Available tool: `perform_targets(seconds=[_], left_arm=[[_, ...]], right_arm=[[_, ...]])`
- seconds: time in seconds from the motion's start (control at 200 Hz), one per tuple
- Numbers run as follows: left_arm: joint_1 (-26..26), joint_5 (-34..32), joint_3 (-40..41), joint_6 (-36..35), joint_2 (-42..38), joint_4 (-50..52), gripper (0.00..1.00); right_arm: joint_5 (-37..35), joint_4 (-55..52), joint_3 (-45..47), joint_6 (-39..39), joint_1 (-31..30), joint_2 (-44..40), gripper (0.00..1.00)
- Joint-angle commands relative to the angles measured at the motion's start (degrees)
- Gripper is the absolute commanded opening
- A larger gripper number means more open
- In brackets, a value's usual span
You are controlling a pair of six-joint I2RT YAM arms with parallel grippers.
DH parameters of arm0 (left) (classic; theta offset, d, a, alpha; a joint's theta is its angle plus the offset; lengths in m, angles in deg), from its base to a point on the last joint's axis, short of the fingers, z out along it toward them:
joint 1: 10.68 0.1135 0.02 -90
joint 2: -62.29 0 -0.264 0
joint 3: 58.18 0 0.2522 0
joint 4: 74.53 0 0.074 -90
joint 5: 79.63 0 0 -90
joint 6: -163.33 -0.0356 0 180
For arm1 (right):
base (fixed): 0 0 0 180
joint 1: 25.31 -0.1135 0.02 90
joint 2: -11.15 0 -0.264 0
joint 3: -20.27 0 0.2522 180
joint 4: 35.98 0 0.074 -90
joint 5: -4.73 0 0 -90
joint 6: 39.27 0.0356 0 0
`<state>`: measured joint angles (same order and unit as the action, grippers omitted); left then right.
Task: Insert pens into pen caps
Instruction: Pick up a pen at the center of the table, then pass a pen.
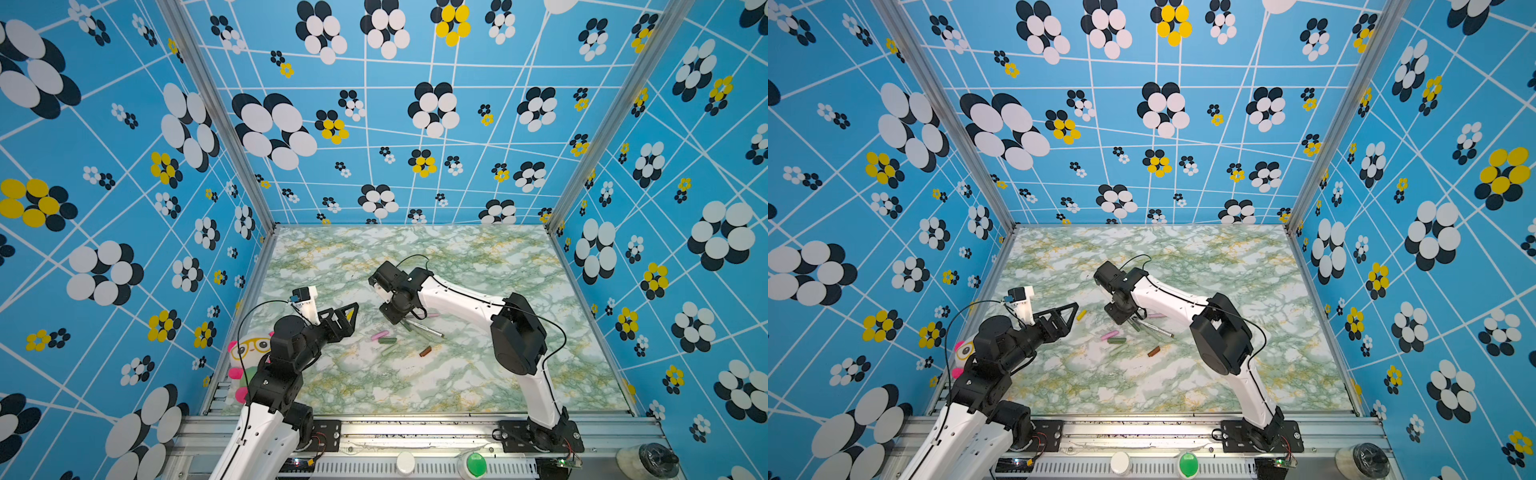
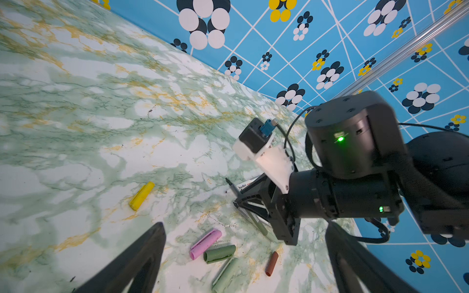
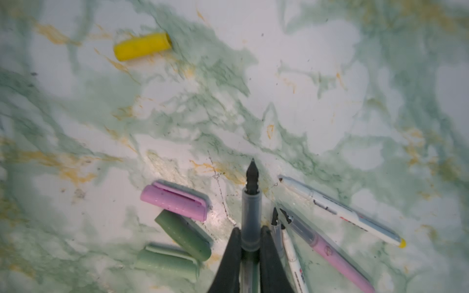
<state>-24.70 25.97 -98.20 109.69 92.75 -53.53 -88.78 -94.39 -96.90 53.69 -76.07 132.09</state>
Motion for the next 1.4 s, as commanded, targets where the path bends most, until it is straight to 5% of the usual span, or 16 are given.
perform_targets(seconds=[0.0, 0.205, 0.315, 0.795, 1.394], left_arm=[[-0.2, 6.1, -4.9, -2.6, 2.2, -2.7, 0.99], [-0.4, 23.5, -11.5, -0.8, 12.5, -9.7, 1.0], [-2.2, 27.7, -15.0, -1.9, 17.9, -10.3, 0.98], [-10.7, 21.5, -19.4, -1.5, 33.2, -18.4, 0.89], [-11.7, 15.9, -20.9, 1.2, 38.1, -24.4, 0.59]], right_arm=[[2.9, -1.1, -3.1, 2.0, 2.0, -5.8, 0.09], [9.9, 0.8, -5.5, 7.4, 7.1, -11.3, 0.1], [14.4, 4.3, -4.1, 10.6, 9.4, -14.6, 0.1], [30.1, 15.2, 3.3, 23.5, 13.1, -21.4, 0.1], [35.1, 21.9, 7.9, 27.3, 13.1, -23.1, 0.1]])
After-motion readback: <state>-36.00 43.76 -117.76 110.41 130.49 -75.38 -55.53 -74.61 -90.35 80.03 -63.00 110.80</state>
